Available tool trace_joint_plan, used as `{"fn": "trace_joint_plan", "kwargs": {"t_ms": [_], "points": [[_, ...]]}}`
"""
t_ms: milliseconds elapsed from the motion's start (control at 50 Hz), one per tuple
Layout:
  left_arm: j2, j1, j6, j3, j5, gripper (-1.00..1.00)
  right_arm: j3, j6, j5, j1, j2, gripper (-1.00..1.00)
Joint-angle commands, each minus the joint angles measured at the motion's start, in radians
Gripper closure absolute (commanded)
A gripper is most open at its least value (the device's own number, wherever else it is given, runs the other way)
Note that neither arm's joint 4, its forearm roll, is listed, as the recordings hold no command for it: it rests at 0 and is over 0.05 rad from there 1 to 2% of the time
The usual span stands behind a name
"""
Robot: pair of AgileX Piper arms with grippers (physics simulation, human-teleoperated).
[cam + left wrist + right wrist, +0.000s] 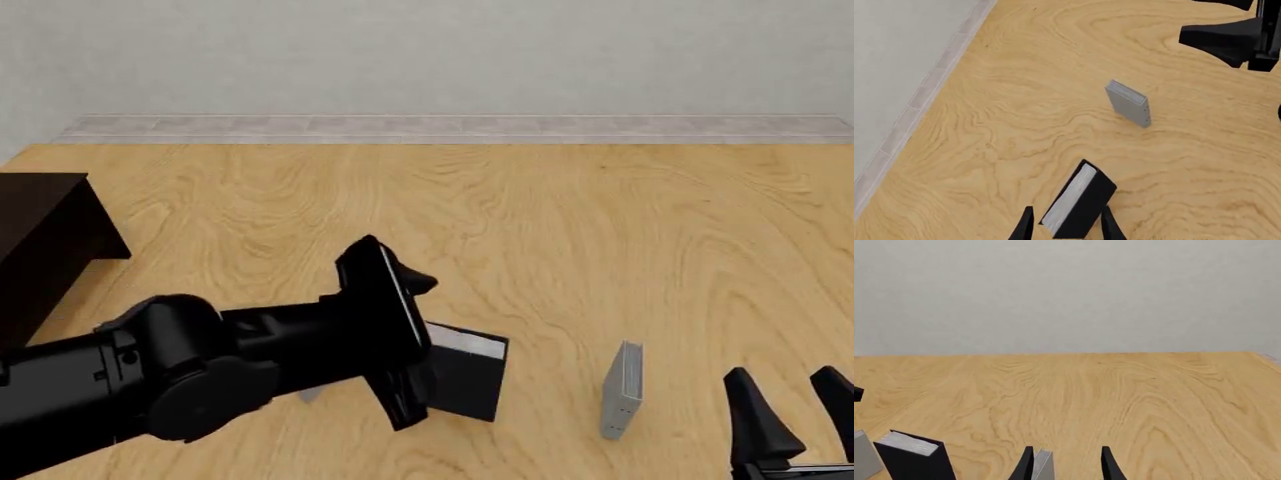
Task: Pick up the book in the middle and place it on the cabinet shelf.
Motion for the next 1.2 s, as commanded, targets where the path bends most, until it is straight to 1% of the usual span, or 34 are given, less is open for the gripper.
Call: {"fn": "trace_joint_plan", "kwargs": {"t_ms": [20, 60, 140, 280, 340, 360, 440, 520, 600, 640, 680, 740, 900, 1100, 1200], "points": [[0.040, 0.002, 0.038, 0.000, -0.011, -1.00, -0.003, 0.005, 0.001, 0.001, 0.000, -1.00], [0.046, 0.001, 0.038, 0.003, -0.011, -1.00, -0.003, 0.005, 0.002, 0.001, 0.000, -1.00], [0.059, 0.004, 0.063, 0.009, -0.017, -1.00, -0.002, 0.006, 0.001, 0.003, 0.000, -1.00], [0.082, 0.015, 0.061, 0.002, -0.022, -1.00, -0.004, 0.006, 0.003, 0.003, 0.000, -1.00], [0.101, 0.024, 0.060, 0.002, -0.028, -1.00, 0.002, 0.007, -0.003, 0.003, 0.000, -1.00], [0.122, 0.037, 0.034, -0.018, -0.010, -1.00, -0.002, 0.006, 0.001, 0.004, 0.000, -1.00], [0.128, 0.038, 0.075, -0.028, -0.018, -1.00, -0.004, 0.006, 0.004, 0.004, 0.000, -1.00], [0.139, 0.039, 0.078, -0.047, -0.008, -1.00, -0.004, 0.007, 0.006, 0.004, 0.000, -1.00], [0.159, 0.042, 0.100, -0.068, 0.009, -1.00, -0.004, 0.009, 0.006, 0.007, 0.000, -1.00], [0.161, 0.040, 0.096, -0.076, 0.016, -1.00, 0.000, 0.008, 0.003, 0.007, 0.000, -1.00], [0.173, 0.038, 0.095, -0.071, 0.012, -1.00, 0.004, 0.011, 0.000, 0.005, 0.000, -1.00], [0.176, 0.034, 0.118, -0.046, -0.026, -1.00, -0.002, 0.012, 0.005, 0.003, 0.000, -1.00], [0.222, 0.028, 0.089, -0.035, -0.052, -1.00, 0.003, 0.014, 0.000, 0.000, 0.000, -1.00], [0.250, 0.034, 0.082, -0.028, -0.070, -1.00, 0.000, 0.015, 0.004, 0.001, 0.000, -1.00], [0.264, 0.042, 0.082, -0.021, -0.088, -1.00, 0.002, -0.005, 0.001, 0.004, 0.000, -1.00]]}}
